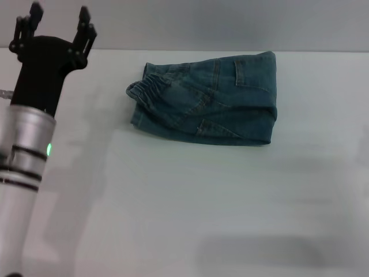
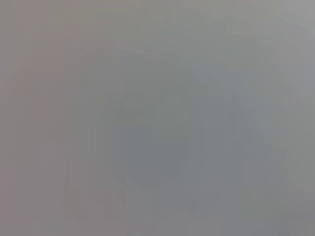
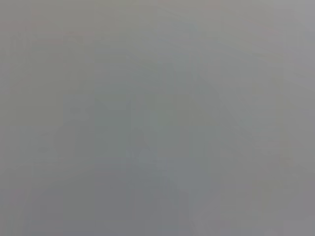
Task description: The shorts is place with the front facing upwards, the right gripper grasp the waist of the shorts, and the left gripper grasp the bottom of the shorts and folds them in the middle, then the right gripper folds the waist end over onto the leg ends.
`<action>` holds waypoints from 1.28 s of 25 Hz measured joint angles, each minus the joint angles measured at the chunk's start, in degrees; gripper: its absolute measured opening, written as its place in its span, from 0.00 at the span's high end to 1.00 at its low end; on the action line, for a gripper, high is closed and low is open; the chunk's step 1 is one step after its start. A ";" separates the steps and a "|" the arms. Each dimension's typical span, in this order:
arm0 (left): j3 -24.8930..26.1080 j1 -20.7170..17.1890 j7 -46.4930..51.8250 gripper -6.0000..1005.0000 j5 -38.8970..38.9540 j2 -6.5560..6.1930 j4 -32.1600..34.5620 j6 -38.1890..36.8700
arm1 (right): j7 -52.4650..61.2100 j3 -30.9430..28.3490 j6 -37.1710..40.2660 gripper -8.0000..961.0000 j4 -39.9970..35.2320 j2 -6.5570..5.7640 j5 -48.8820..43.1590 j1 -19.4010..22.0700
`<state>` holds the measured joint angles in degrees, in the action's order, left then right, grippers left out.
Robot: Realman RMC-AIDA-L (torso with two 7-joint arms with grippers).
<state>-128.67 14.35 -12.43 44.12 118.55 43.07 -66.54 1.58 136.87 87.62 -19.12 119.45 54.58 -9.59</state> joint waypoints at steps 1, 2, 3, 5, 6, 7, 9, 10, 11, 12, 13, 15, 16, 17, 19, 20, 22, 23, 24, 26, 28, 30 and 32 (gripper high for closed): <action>-1.94 2.73 5.72 0.20 -2.76 0.22 -7.12 -6.74 | 0.00 0.00 0.00 0.94 0.00 0.00 0.00 0.00; -3.24 4.35 8.86 0.20 -3.72 0.29 -11.49 -10.55 | 0.46 -0.20 -0.13 0.91 1.32 -0.01 0.19 0.02; -4.36 5.63 11.77 0.20 -4.08 0.29 -15.46 -14.09 | 1.43 -0.33 -0.39 0.88 2.44 -0.03 0.26 0.05; -4.82 5.96 13.88 0.20 -3.65 0.24 -19.52 -16.61 | 4.31 -0.40 -0.78 0.82 4.25 -0.06 0.34 0.14; -4.76 5.66 13.64 0.20 -3.51 0.22 -20.34 -16.16 | 6.02 -0.40 -1.09 0.79 5.06 -0.07 0.37 0.18; -4.68 5.22 13.39 0.20 -3.40 0.20 -20.68 -14.57 | 7.65 -0.39 -1.51 0.76 5.72 -0.07 0.39 0.23; -4.52 4.13 12.93 0.20 -3.08 0.16 -21.61 -12.36 | 9.69 -0.36 -2.82 0.65 6.48 -0.07 0.44 0.17; -4.27 3.66 12.73 0.20 -2.98 0.13 -21.91 -11.99 | 10.11 -0.36 -3.36 0.59 6.63 -0.07 0.45 0.13; -4.09 3.27 12.61 0.20 -2.86 0.08 -22.12 -11.77 | 10.37 -0.31 -4.00 0.53 6.80 -0.07 0.45 0.05; -3.74 2.86 12.47 0.20 -2.68 -0.02 -22.28 -11.47 | 10.36 -0.20 -4.10 0.51 6.81 -0.06 0.35 0.03; -3.15 2.27 12.25 0.20 -2.58 -0.11 -22.37 -10.84 | 10.36 -0.10 -4.14 0.50 6.80 -0.06 0.21 0.00; -2.62 2.01 12.02 0.20 -2.48 -0.14 -22.38 -10.27 | 10.22 -0.01 -4.15 0.47 6.78 -0.05 0.07 -0.08; -2.29 1.82 11.87 0.20 -2.42 -0.15 -22.36 -9.80 | 10.12 0.07 -4.15 0.45 6.78 -0.05 0.04 -0.12; -2.02 1.71 11.73 0.20 -2.33 -0.15 -22.30 -9.22 | 10.02 0.15 -4.15 0.43 6.80 -0.04 0.00 -0.16; -1.81 1.61 11.56 0.20 -2.23 -0.13 -22.26 -7.89 | 9.99 0.18 -4.17 0.40 6.95 -0.03 -0.01 -0.19; -1.85 1.60 11.52 0.20 -2.22 -0.12 -22.28 -7.43 | 9.97 0.18 -4.18 0.39 7.04 -0.02 -0.01 -0.19; -2.12 1.58 11.39 0.20 -2.25 -0.02 -22.41 -6.38 | 9.97 0.18 -4.13 0.36 7.32 -0.01 -0.01 -0.19; -2.16 1.58 11.35 0.20 -2.26 0.01 -22.46 -6.02 | 9.97 0.18 -4.05 0.34 7.44 -0.01 -0.02 -0.18; -2.21 1.58 11.33 0.20 -2.32 0.05 -22.50 -5.60 | 9.97 0.17 -3.90 0.34 7.54 0.00 -0.04 -0.17; -2.23 1.59 11.33 0.20 -2.45 0.07 -22.49 -4.79 | 9.96 0.17 -3.78 0.34 7.68 0.00 -0.09 -0.17; -2.24 1.59 11.33 0.20 -2.50 0.07 -22.43 -4.16 | 9.97 0.15 -3.83 0.34 7.81 0.00 -0.10 -0.25; -2.26 1.58 11.22 0.20 -2.51 0.07 -22.38 -3.77 | 9.96 0.15 -4.09 0.34 7.86 0.00 -0.10 -0.33; -2.27 1.49 11.15 0.20 -2.50 0.06 -22.34 -3.50 | 9.97 0.15 -4.13 0.34 7.87 0.00 -0.10 -0.35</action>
<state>-130.94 15.84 -1.29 41.62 118.61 20.73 -70.04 11.55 137.02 83.49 -11.26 119.45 54.48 -9.95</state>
